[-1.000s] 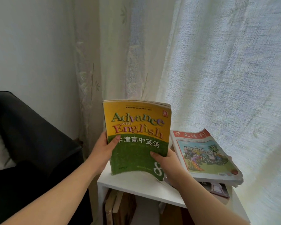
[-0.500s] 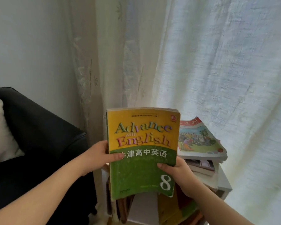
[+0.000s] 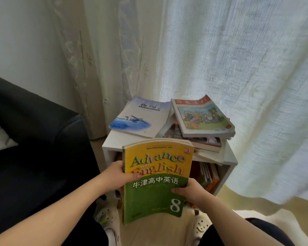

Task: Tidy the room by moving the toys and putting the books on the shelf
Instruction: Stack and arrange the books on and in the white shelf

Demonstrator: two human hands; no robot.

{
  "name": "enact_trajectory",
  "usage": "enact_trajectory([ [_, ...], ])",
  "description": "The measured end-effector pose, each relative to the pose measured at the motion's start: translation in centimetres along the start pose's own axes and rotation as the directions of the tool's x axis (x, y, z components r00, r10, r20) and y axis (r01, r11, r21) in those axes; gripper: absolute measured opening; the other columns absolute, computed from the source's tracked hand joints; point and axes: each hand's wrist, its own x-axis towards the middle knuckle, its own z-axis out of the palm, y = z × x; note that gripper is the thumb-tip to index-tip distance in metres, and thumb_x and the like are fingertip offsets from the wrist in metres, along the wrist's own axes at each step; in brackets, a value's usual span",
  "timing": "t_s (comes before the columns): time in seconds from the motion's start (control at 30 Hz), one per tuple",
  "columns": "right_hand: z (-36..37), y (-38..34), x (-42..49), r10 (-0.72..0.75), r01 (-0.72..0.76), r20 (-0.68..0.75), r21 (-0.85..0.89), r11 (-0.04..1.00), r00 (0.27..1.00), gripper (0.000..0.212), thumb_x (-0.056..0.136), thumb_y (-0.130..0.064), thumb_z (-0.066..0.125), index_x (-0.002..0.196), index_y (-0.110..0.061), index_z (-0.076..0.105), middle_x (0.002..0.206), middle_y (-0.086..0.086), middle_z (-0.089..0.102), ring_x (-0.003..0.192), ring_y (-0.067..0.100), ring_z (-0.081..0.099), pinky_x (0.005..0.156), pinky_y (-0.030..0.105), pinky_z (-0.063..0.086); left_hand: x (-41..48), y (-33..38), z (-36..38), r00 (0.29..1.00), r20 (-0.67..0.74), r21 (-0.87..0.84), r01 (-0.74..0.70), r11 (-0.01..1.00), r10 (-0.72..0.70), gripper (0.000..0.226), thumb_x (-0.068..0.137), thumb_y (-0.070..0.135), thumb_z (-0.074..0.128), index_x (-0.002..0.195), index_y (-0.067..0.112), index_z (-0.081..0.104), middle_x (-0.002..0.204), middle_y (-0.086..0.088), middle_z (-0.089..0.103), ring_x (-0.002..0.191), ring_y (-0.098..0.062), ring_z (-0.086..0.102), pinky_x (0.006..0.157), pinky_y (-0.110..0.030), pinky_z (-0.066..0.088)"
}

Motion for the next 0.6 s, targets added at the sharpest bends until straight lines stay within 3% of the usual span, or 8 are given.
enact_trajectory([
  [0.13,0.6,1.1,1.7,0.132,-0.145,-0.112,-0.113,0.983,0.985,0.008,0.093,-0.017,0.053,0.097,-0.021,0.058,0.098,0.004,0.064,0.089,0.024,0.062,0.068,0.031,0.051,0.8,-1.5,2.3,0.998,-0.009,0.198,0.059,0.978,-0.058,0.028,0.083,0.025,0.069,0.111,0.019,0.066,0.106,0.001,0.067,0.098,-0.015,0.063,0.092,-0.027,0.049],
  [0.2,0.6,1.4,2.3,0.156,-0.179,-0.180,-0.122,0.976,0.971,0.018,0.094,-0.022,0.050,0.107,-0.013,0.056,0.096,0.009,0.066,0.087,0.032,0.066,0.066,0.036,0.053,1.0,-2.2,3.4,0.998,0.020,0.322,0.058,0.945,-0.068,0.030,0.084,0.029,0.066,0.114,0.022,0.066,0.109,0.003,0.067,0.099,-0.014,0.063,0.091,-0.028,0.050],
  [0.3,0.6,1.3,2.4,0.212,-0.235,-0.170,-0.131,0.963,0.962,0.015,0.095,-0.027,0.047,0.103,-0.014,0.048,0.086,0.005,0.062,0.076,0.021,0.062,0.072,0.036,0.050,1.8,-3.3,4.7,0.992,0.037,0.432,0.094,0.897,-0.121,0.033,0.083,0.034,0.062,0.116,0.027,0.064,0.110,0.006,0.068,0.094,-0.011,0.064,0.086,-0.028,0.053],
  [0.4,0.0,1.5,2.3,0.275,-0.289,-0.118,-0.124,0.949,0.954,0.013,0.095,-0.029,0.047,0.092,-0.016,0.049,0.076,0.000,0.057,0.076,0.018,0.058,0.084,0.038,0.049,3.2,-4.0,5.5,0.989,-0.036,0.407,0.148,0.901,-0.147,0.028,0.084,0.031,0.062,0.110,0.023,0.067,0.100,0.004,0.068,0.086,-0.012,0.063,0.078,-0.027,0.054],
  [0.5,-0.7,2.0,2.7,0.331,-0.342,-0.102,-0.109,0.934,0.938,0.027,0.095,-0.029,0.048,0.116,-0.012,0.050,0.081,0.001,0.061,0.077,0.018,0.060,0.076,0.033,0.047,4.8,-3.9,6.4,0.977,-0.129,0.319,0.200,0.927,-0.167,0.023,0.085,0.029,0.060,0.105,0.018,0.067,0.090,0.003,0.063,0.078,-0.014,0.062,0.070,-0.026,0.053],
  [0.6,-1.8,2.5,3.1,0.365,-0.375,-0.118,-0.073,0.924,0.923,0.035,0.096,-0.029,0.047,0.127,-0.012,0.046,0.093,0.004,0.061,0.083,0.020,0.061,0.078,0.034,0.046,6.9,-3.5,7.4,0.948,-0.207,0.190,0.282,0.940,-0.243,0.020,0.087,0.024,0.059,0.104,0.013,0.062,0.086,0.000,0.061,0.071,-0.015,0.059,0.058,-0.024,0.050],
])
